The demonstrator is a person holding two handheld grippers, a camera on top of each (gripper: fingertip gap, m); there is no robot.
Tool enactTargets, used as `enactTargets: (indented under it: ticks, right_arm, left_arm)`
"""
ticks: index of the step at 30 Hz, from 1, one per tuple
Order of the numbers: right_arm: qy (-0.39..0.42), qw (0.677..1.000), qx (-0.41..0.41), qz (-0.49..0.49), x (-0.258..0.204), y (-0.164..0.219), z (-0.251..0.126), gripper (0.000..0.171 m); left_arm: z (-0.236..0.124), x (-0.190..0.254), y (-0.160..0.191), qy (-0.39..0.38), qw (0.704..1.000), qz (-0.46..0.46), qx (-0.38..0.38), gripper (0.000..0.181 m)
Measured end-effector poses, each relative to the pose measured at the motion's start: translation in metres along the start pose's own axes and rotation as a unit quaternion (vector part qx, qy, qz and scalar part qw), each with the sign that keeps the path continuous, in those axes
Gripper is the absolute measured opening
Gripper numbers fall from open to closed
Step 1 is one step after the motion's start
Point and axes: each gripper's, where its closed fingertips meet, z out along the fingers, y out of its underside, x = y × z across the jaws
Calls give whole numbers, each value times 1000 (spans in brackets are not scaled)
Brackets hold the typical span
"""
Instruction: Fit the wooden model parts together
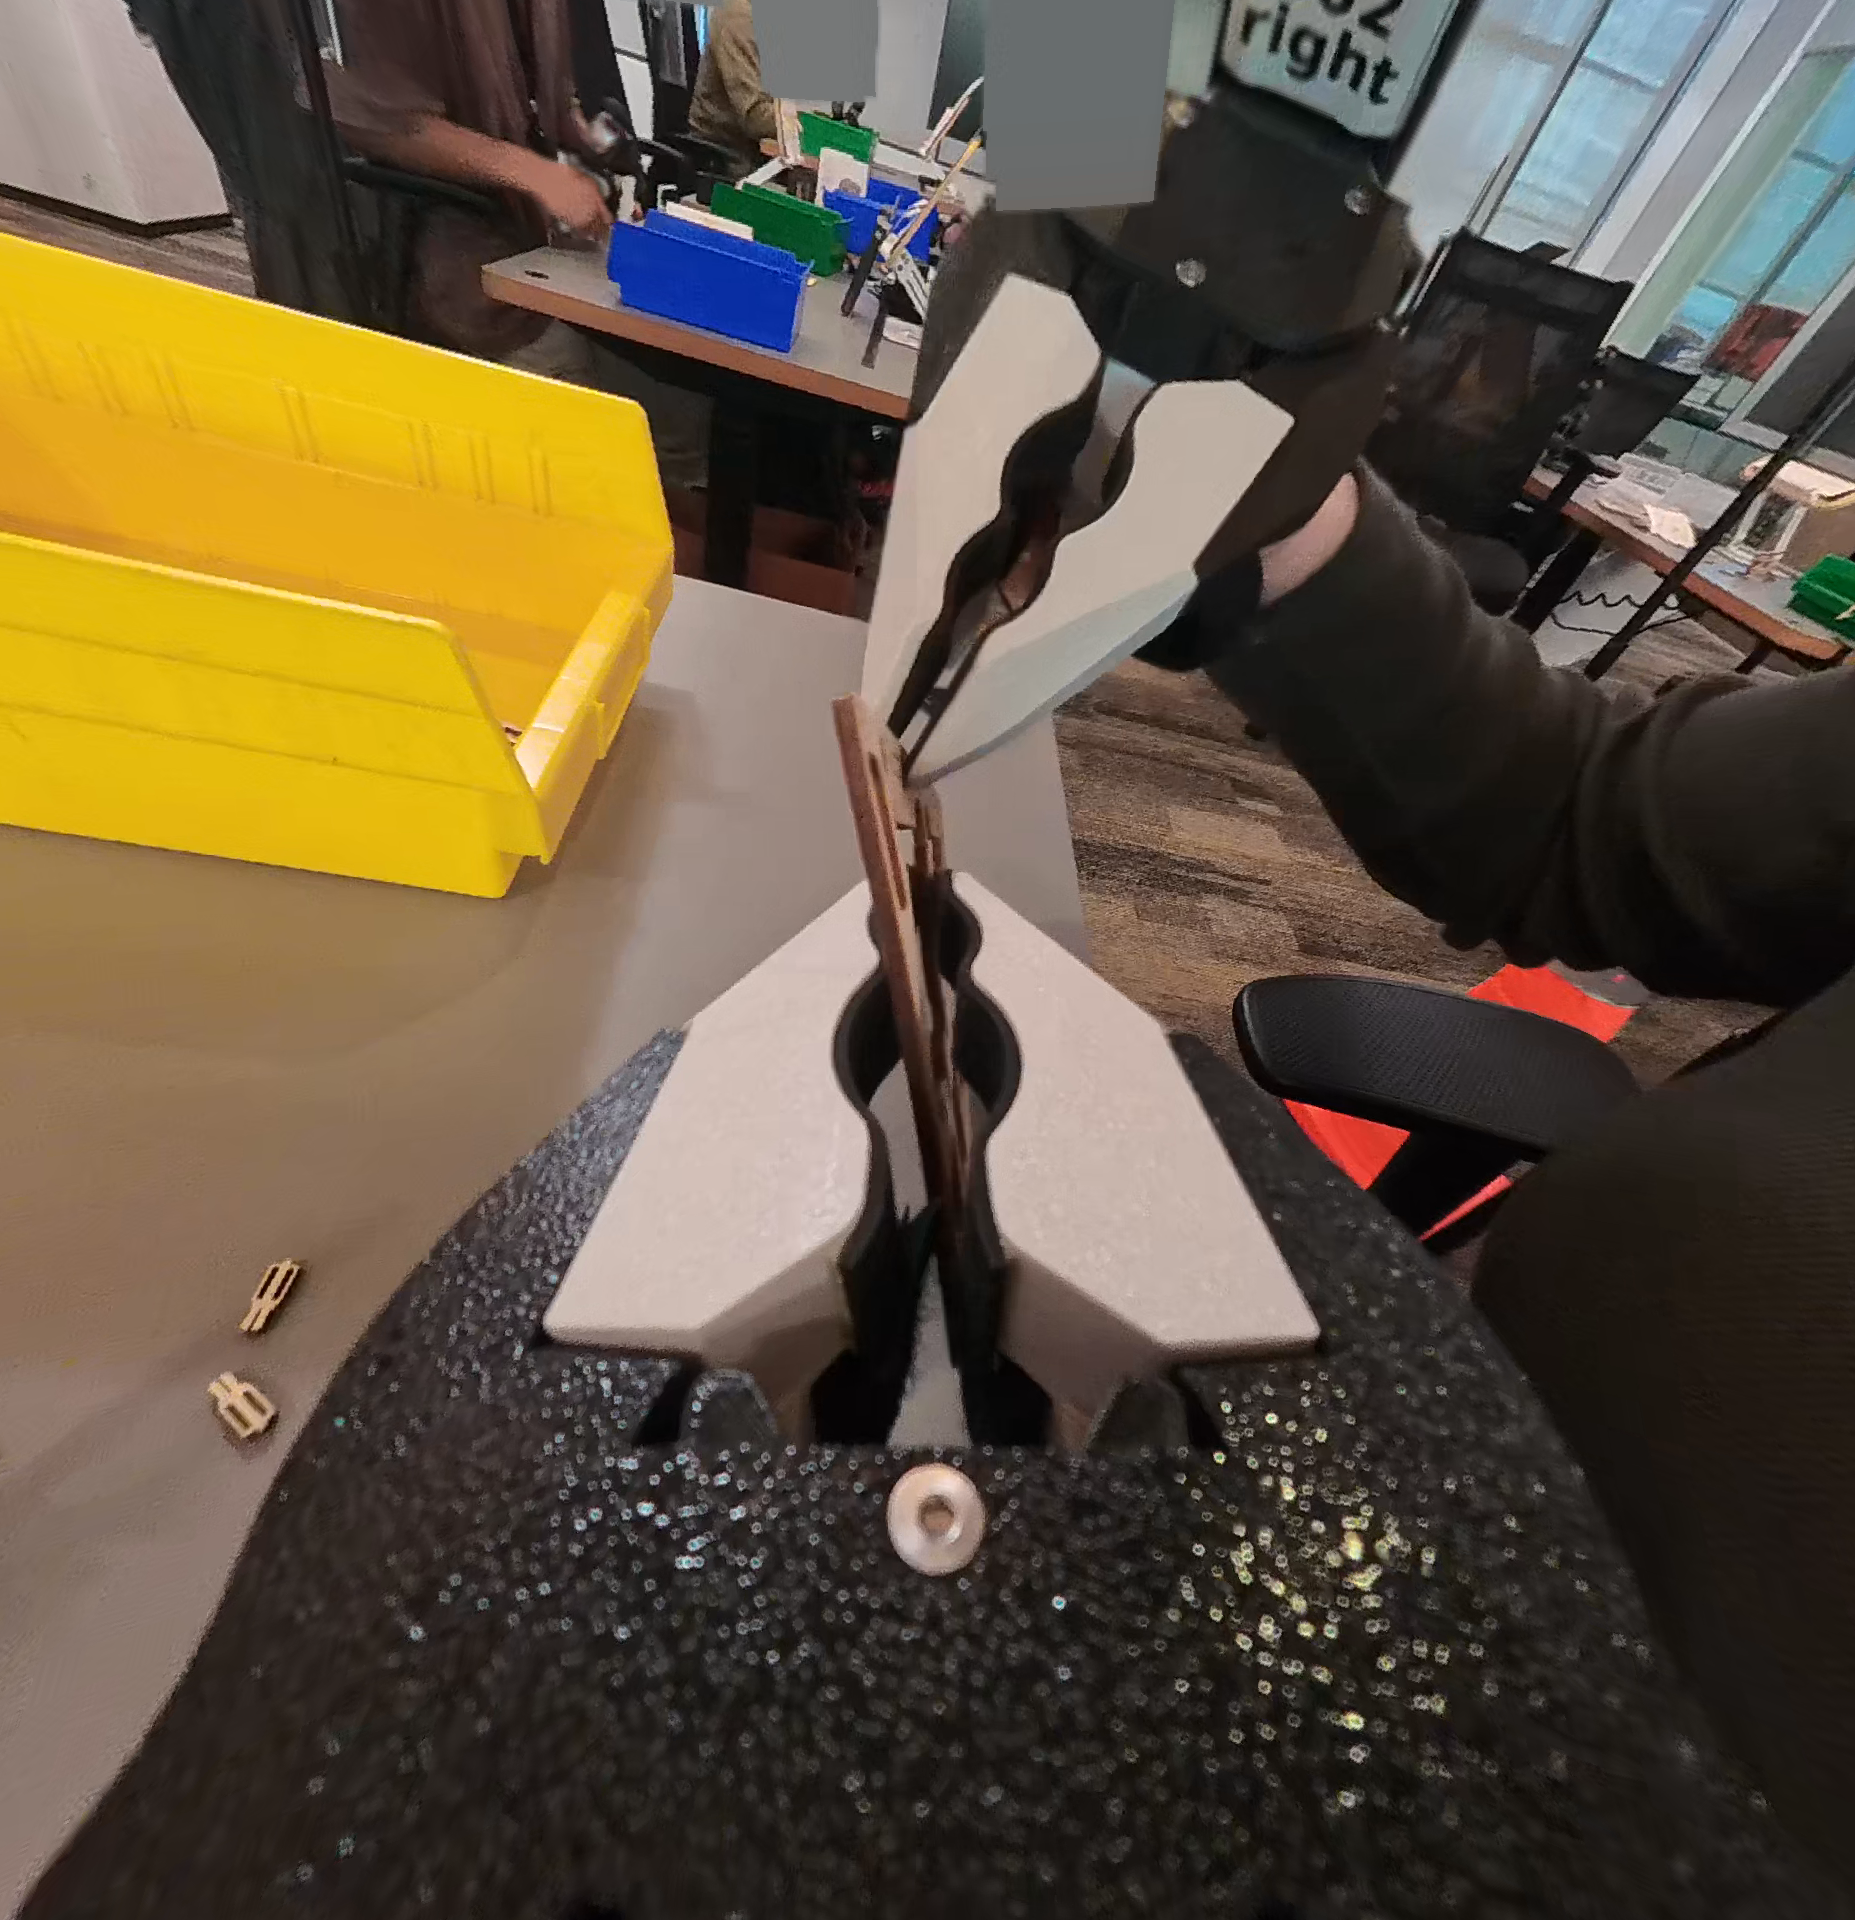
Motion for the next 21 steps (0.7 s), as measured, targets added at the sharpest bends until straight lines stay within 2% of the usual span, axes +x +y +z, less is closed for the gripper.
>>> enactTargets:
  ticks: [3, 10, 15, 18, 19, 21]
  right_arm:
    - [48, 999, 12, -5, 4, 1, 2, 3]
    - [152, 985, -4, -85, 3, 1, 2, 2]
    - [85, 993, 76, -11, -3, -10, -7, 2]
    - [49, 990, 128, 17, -8, -22, -12, 1]
    - [36, 989, 141, 23, -10, -25, -13, 1]
    - [11, 987, 157, 33, -15, -29, -14, 1]
  left_arm:
    - [0, -3, 1, -16, 1000, -6, 0, 1]
    - [-1, -2, 1, -18, 1000, -2, 0, 1]
    - [-2, 0, -10, 10, 998, -37, 45, 2]
    - [-7, -5, -20, 2, 996, -33, 77, 25]
    - [-10, -2, -25, 8, 996, -25, 90, 25]
    - [-14, 8, -35, 39, 993, -7, 109, 14]
